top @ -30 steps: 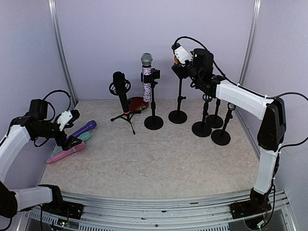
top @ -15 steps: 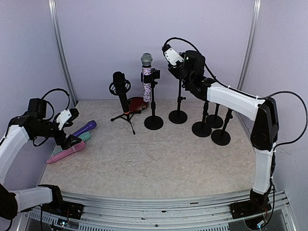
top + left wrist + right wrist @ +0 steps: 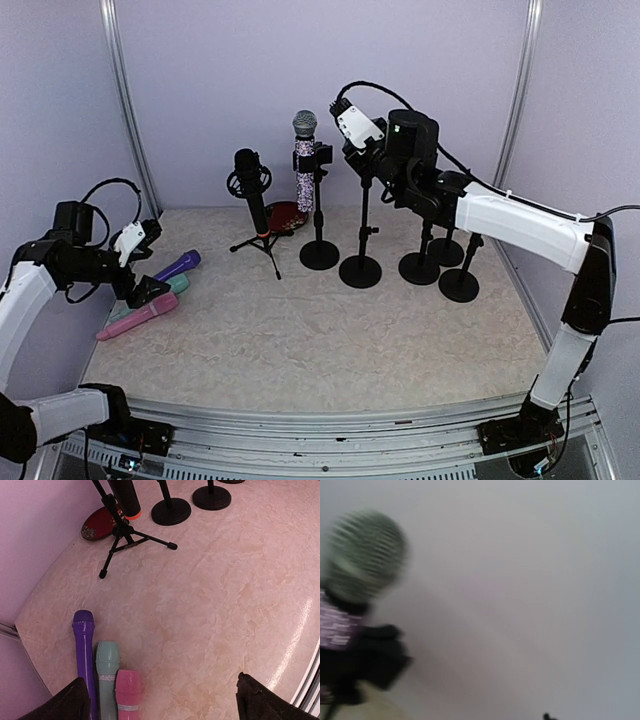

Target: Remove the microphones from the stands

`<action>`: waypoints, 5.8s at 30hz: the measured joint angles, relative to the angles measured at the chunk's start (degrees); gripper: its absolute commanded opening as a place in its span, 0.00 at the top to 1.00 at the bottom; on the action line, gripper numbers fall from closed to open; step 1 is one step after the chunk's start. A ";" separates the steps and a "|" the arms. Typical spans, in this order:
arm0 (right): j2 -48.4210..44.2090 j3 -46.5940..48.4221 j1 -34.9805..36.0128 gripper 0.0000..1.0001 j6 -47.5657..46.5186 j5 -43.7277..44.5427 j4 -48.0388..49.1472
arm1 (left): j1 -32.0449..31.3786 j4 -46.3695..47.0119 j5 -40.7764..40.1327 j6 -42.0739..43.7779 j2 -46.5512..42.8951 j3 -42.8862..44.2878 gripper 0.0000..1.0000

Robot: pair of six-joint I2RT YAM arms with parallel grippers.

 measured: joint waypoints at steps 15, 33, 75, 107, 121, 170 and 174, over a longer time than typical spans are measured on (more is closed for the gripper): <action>-6.45 -7.91 18.36 1.00 0.42 4.79 2.51 | -7.48 5.09 4.09 -11.50 3.26 3.69 0.05; 8.48 4.72 26.80 1.00 -2.45 0.13 12.57 | -26.12 27.04 7.72 -39.82 19.32 12.98 0.16; 5.14 -3.10 28.52 1.00 -14.03 4.90 21.03 | -31.21 40.85 13.27 -39.56 32.06 16.72 0.96; -0.68 -9.77 36.74 1.00 -24.11 15.56 25.40 | -35.15 41.13 12.24 -33.55 35.63 19.23 0.99; -8.28 -4.42 45.92 1.00 -24.79 7.10 35.69 | -34.32 37.88 7.08 -34.75 37.83 21.40 0.01; 4.87 -2.58 26.36 0.16 43.52 -24.48 5.88 | -20.74 -8.13 12.44 0.87 8.72 14.23 0.86; -1.22 -10.32 25.73 0.19 44.04 -23.85 5.44 | -17.75 -4.44 5.62 1.40 7.82 5.95 0.87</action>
